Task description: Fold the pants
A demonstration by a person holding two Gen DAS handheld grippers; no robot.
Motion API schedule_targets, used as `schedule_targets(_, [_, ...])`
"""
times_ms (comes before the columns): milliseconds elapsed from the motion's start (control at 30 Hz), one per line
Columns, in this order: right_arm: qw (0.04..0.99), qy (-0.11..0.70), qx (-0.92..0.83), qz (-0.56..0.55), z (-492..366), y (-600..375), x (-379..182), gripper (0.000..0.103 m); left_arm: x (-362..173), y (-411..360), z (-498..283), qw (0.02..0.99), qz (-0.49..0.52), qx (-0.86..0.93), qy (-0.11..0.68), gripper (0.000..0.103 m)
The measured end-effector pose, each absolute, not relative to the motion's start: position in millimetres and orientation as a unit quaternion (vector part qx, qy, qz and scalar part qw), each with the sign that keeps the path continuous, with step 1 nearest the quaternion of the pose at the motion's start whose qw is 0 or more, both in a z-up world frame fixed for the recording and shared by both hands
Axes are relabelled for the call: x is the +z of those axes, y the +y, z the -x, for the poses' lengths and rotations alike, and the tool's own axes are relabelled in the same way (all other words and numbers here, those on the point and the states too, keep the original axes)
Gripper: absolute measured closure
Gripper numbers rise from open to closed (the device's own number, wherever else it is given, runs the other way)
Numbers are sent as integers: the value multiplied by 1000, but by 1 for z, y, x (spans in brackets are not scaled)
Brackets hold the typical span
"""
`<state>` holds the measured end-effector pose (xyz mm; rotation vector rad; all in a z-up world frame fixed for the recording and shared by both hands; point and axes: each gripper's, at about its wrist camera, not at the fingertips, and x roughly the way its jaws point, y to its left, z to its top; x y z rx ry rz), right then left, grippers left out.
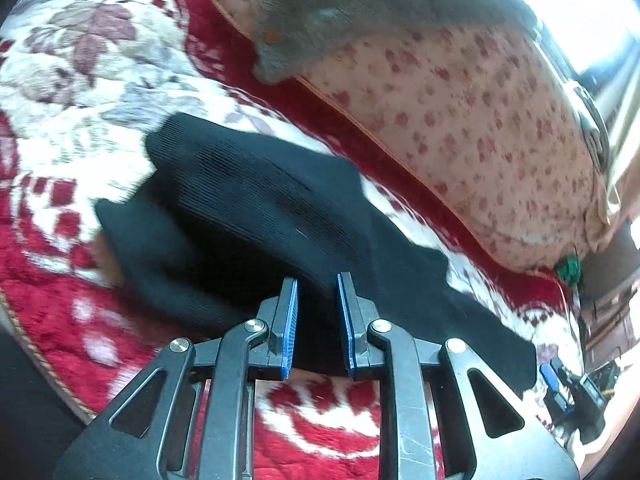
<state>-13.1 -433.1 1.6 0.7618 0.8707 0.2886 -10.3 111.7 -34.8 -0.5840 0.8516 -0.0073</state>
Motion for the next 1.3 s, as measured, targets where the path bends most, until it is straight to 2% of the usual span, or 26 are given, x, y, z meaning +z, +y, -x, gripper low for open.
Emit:
schedule_targets(33, [821, 416, 173, -350, 7, -411, 3, 77, -34, 118, 11, 870, 282, 4, 405, 86])
schedule_targets(100, [812, 425, 239, -322, -6, -363, 7, 73, -33, 131, 12, 868, 292, 12, 401, 72])
schedule_targets(133, [808, 430, 265, -303, -11, -339, 8, 70, -34, 136, 12, 867, 300, 15, 398, 61])
schedule_targets(167, [802, 437, 294, -282, -17, -312, 10, 69, -35, 141, 12, 865, 307, 19, 397, 56])
schedule_targets(333, [778, 459, 394, -171, -28, -188, 7, 65, -43, 166, 9, 855, 337, 35, 392, 56])
schedule_targets(400, [774, 460, 415, -127, -24, -150, 4, 62, -45, 172, 4, 852, 345, 33, 392, 56])
schedule_targets(533, [764, 469, 437, -68, -20, -91, -11, 61, -45, 175, -8, 857, 333, 37, 391, 56])
schedule_targets(1067, [811, 399, 405, 136, -7, -33, -29, 60, -59, 186, -9, 845, 357, 41, 396, 53])
schedule_targets(1100, [815, 396, 402, 134, -9, -33, -30, 62, -58, 186, -12, 846, 355, 41, 396, 53])
schedule_targets(1200, [817, 392, 412, 97, -24, -43, -27, 83, -58, 185, -20, 845, 356, 39, 397, 51])
schedule_targets(1267, [819, 391, 413, 73, -35, -50, -22, 87, -57, 183, -25, 845, 358, 34, 395, 40])
schedule_targets(1300, [821, 389, 412, 64, -39, -51, -19, 88, -57, 181, -27, 846, 359, 32, 393, 40])
